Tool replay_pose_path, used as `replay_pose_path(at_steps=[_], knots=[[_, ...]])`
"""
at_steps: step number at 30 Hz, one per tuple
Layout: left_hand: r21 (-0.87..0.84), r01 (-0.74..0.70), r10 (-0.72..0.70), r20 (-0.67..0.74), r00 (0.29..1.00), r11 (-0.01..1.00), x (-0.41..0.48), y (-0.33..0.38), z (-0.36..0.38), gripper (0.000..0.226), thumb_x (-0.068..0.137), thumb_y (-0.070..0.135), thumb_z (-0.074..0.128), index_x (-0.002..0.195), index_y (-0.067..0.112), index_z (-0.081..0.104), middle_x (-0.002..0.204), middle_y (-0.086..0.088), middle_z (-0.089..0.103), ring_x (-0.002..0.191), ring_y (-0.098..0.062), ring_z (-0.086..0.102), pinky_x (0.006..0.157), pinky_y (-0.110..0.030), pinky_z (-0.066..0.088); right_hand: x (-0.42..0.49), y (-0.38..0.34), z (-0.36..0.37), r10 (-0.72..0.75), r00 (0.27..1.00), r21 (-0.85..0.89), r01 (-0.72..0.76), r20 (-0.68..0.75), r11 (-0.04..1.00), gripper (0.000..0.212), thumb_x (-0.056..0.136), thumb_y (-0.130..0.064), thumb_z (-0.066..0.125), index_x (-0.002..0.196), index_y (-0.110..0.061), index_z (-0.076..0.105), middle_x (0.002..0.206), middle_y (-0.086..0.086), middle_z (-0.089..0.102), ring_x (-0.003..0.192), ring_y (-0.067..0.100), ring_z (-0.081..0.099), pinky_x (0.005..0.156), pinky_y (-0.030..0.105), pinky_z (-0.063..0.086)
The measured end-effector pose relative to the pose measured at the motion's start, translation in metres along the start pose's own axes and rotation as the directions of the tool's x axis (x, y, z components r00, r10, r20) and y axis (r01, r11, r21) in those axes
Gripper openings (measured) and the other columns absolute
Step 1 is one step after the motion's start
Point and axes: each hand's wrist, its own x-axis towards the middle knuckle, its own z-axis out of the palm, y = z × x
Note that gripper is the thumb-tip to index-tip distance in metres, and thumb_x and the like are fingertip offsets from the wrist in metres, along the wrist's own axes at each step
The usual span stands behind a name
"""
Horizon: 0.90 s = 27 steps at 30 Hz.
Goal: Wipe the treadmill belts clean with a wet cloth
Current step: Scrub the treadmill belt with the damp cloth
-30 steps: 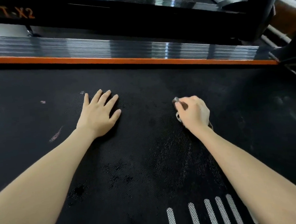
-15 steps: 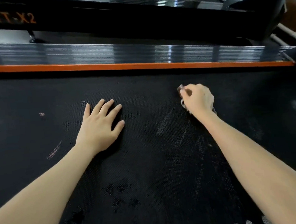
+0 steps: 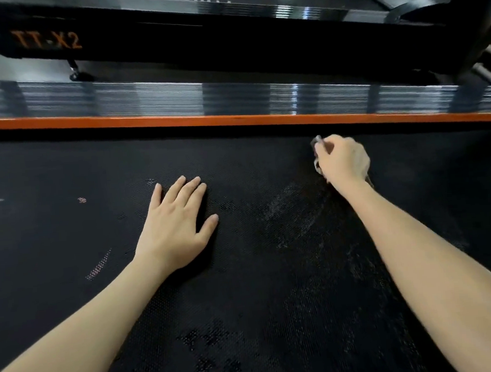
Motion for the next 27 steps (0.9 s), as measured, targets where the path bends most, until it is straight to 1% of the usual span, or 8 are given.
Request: replay_pose_path(at_steps=[3,7,10,14,16,18,22,27], knots=[[-0.006,-0.013,0.013,-0.008,1.000,1.000,0.000,-0.001,0.001,0.077,0.086,0.060,0.017,0.144,0.012,0.038,0.151,-0.003,0.035,0.143,-0.023,0.021,0.117,-0.049,0.009,0.002,-0.047,0.016,0.028,1.000,-0.002,-0.028,-0.004,1.000,0.034,0.095,-0.043,0.045,0.104,-0.021,0.070,0.101,0.012,0.067,0.096,0.035,0.060,0.078,0.036,0.046],[-0.017,-0.027,0.027,-0.002,1.000,0.999,0.000,-0.002,-0.001,0.077,0.086,0.060,0.018,0.143,0.013,0.040,0.150,-0.002,0.036,0.143,-0.023,0.022,0.117,-0.049,0.009,-0.057,-0.119,0.027,-0.405,0.914,0.168,0.394,0.031,0.904,0.025,0.089,-0.038,0.055,0.091,-0.021,0.074,0.088,0.006,0.069,0.081,0.029,0.061,0.067,0.035,0.049],[-0.019,-0.028,0.028,-0.003,1.000,0.999,-0.001,-0.003,-0.002,0.078,0.085,0.060,0.016,0.144,0.014,0.038,0.151,-0.001,0.034,0.144,-0.022,0.020,0.117,-0.046,0.006,-0.056,-0.103,0.023,-0.544,0.839,0.198,0.530,0.019,0.825,0.024,0.088,-0.037,0.060,0.101,-0.022,0.073,0.096,0.006,0.069,0.087,0.028,0.060,0.071,0.035,0.047],[-0.023,-0.028,0.028,-0.014,1.000,0.999,-0.001,-0.002,0.000,0.075,0.086,0.058,0.020,0.142,0.013,0.041,0.149,-0.003,0.038,0.142,-0.024,0.025,0.116,-0.049,0.010,-0.001,-0.056,0.023,-0.155,0.987,0.020,0.156,-0.028,0.988,0.031,0.095,-0.039,0.050,0.112,-0.020,0.067,0.106,0.011,0.066,0.098,0.032,0.057,0.079,0.038,0.045],[-0.013,-0.027,0.026,-0.018,0.999,1.000,0.000,-0.001,0.001,0.073,0.087,0.057,0.023,0.140,0.012,0.043,0.148,-0.004,0.040,0.141,-0.026,0.028,0.115,-0.052,0.013,0.014,-0.059,0.027,0.029,0.999,0.005,-0.029,-0.041,1.000,0.033,0.097,-0.039,0.047,0.115,-0.018,0.064,0.109,0.011,0.064,0.100,0.031,0.057,0.082,0.038,0.044],[-0.007,-0.027,0.027,-0.014,1.000,1.000,0.000,-0.001,0.002,0.073,0.087,0.056,0.024,0.140,0.011,0.044,0.147,-0.004,0.041,0.141,-0.027,0.028,0.115,-0.053,0.015,0.010,-0.087,0.034,-0.010,0.999,0.023,0.010,-0.030,1.000,0.033,0.097,-0.040,0.046,0.112,-0.018,0.066,0.108,0.010,0.065,0.098,0.032,0.058,0.080,0.035,0.044],[-0.016,-0.028,0.028,-0.014,0.999,0.999,0.000,-0.001,0.001,0.074,0.086,0.057,0.022,0.141,0.012,0.043,0.148,-0.003,0.039,0.142,-0.026,0.026,0.116,-0.051,0.011,-0.022,-0.148,0.050,-0.364,0.931,0.147,0.358,0.017,0.922,0.030,0.094,-0.038,0.049,0.108,-0.020,0.068,0.102,0.008,0.068,0.094,0.031,0.060,0.076,0.036,0.044],[-0.043,-0.025,0.025,-0.016,1.000,0.999,-0.001,-0.002,-0.001,0.077,0.085,0.059,0.017,0.144,0.014,0.037,0.152,-0.001,0.033,0.144,-0.022,0.019,0.117,-0.048,0.005,-0.025,-0.136,0.042,-0.464,0.880,0.215,0.436,0.103,0.874,0.034,0.092,-0.044,0.055,0.120,-0.028,0.064,0.112,0.002,0.064,0.102,0.026,0.055,0.081,0.035,0.044]])
